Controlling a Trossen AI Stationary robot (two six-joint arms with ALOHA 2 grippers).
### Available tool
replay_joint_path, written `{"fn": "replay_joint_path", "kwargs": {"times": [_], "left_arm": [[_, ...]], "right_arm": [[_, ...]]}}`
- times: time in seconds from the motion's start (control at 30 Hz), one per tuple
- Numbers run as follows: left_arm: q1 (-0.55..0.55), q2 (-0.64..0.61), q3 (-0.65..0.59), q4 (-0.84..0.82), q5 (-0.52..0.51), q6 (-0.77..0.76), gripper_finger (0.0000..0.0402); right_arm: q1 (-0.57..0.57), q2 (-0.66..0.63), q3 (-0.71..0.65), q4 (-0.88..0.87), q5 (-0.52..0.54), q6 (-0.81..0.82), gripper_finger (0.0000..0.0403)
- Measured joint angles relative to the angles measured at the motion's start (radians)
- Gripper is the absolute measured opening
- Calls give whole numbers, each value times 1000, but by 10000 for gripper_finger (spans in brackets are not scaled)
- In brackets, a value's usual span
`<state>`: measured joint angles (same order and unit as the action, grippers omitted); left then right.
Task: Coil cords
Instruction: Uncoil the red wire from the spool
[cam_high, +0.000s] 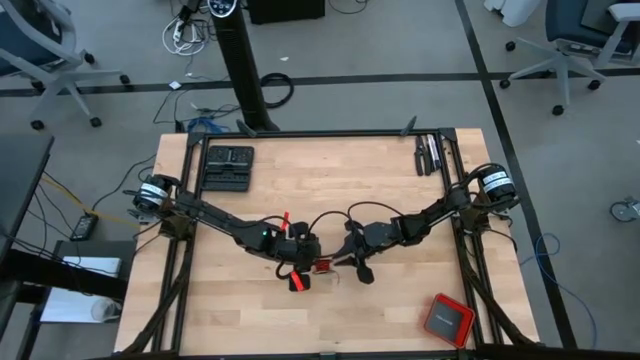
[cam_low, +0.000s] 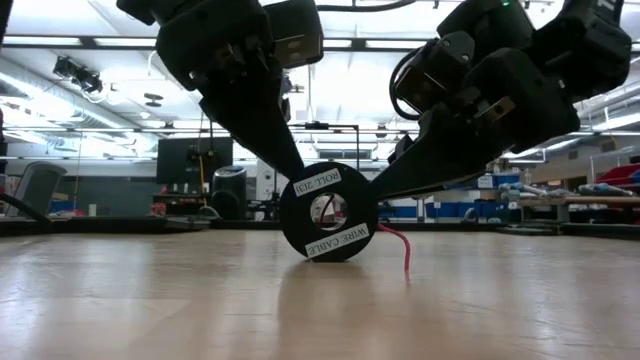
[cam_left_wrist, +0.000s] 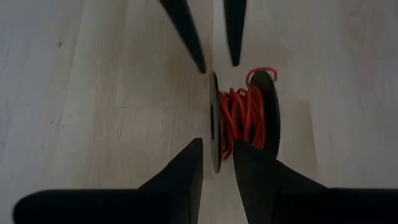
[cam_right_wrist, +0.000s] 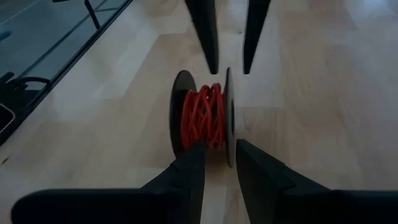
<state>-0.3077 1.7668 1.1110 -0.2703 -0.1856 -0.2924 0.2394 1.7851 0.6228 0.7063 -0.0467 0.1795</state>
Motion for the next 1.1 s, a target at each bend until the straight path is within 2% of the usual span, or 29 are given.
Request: {"fn": "replay_joint_path", "kwargs": {"times": [0.6,0.93,1.1], "left_arm": [[0,0,-3,6,-65,27,94],[0,57,-4,49,24,33,94],[0,74,-5,61,30,53,94]], "right_arm": [[0,0,0,2,1,-7,91],[0,0,1,1,13,-23,91],[0,0,1,0,13,-23,91]]}}
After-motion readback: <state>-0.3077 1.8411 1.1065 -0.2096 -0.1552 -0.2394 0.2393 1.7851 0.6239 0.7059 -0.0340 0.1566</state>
